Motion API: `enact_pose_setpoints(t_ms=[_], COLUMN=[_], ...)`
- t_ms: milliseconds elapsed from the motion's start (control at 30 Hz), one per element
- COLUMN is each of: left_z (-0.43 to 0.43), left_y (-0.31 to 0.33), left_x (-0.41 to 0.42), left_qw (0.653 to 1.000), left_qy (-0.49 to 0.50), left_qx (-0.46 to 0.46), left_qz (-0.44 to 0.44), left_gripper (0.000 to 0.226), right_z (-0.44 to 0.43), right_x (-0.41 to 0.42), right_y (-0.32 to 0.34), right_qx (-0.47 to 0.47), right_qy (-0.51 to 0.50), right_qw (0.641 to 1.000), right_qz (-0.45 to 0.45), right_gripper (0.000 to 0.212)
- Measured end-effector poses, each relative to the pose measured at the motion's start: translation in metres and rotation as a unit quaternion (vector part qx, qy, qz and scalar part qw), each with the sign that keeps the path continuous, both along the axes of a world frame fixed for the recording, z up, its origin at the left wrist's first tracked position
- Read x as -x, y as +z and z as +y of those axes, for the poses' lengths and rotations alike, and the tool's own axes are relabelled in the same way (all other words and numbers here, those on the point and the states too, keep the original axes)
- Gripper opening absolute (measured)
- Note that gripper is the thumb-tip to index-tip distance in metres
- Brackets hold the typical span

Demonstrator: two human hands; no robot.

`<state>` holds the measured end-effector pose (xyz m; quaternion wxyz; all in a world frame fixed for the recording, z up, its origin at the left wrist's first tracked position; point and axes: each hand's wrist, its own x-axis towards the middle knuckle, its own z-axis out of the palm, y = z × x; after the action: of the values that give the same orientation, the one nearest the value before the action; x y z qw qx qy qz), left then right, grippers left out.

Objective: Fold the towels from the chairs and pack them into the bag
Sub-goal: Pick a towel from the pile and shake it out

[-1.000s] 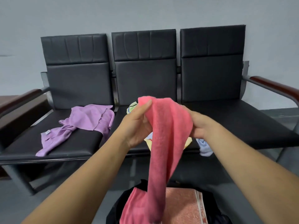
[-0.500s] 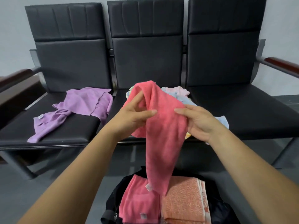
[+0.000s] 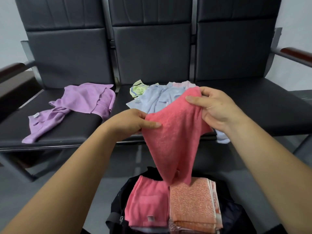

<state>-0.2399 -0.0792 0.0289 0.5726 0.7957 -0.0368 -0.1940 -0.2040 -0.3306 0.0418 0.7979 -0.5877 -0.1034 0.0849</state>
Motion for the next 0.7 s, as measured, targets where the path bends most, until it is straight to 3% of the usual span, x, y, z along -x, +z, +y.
enact_pose_setpoints(t_ms=[133, 267, 367, 467, 567, 633, 700], left_z=[-0.009, -0.010, -0.014, -0.015, -0.013, -0.011, -0.008], left_y=[0.001, 0.008, 0.010, 0.012, 0.015, 0.015, 0.016], left_x=[0.008, 0.012, 0.015, 0.016, 0.017, 0.018, 0.018], left_qw=[0.986, 0.975, 0.967, 0.958, 0.947, 0.941, 0.948], left_qy=[0.062, 0.148, 0.169, 0.163, 0.122, 0.099, 0.101], left_qx=[0.153, 0.162, 0.181, 0.227, 0.288, 0.314, 0.282], left_qz=[0.010, -0.040, -0.057, -0.064, -0.072, -0.082, -0.109], left_gripper=[0.033, 0.022, 0.015, 0.022, 0.031, 0.031, 0.027], right_z=[-0.010, -0.015, -0.016, -0.016, -0.015, -0.015, -0.017], right_x=[0.005, 0.004, 0.005, 0.010, 0.009, 0.009, 0.009], right_y=[0.002, -0.005, -0.013, -0.014, -0.011, -0.006, -0.004], right_qx=[0.078, 0.226, 0.194, 0.176, 0.097, 0.020, -0.015], right_qy=[0.139, 0.018, -0.002, 0.015, -0.014, -0.002, 0.040], right_qw=[0.986, 0.974, 0.980, 0.982, 0.991, 0.994, 0.995], right_qz=[0.043, 0.020, 0.053, 0.068, 0.093, 0.107, 0.093], right_gripper=[0.043, 0.024, 0.020, 0.013, 0.011, 0.027, 0.049])
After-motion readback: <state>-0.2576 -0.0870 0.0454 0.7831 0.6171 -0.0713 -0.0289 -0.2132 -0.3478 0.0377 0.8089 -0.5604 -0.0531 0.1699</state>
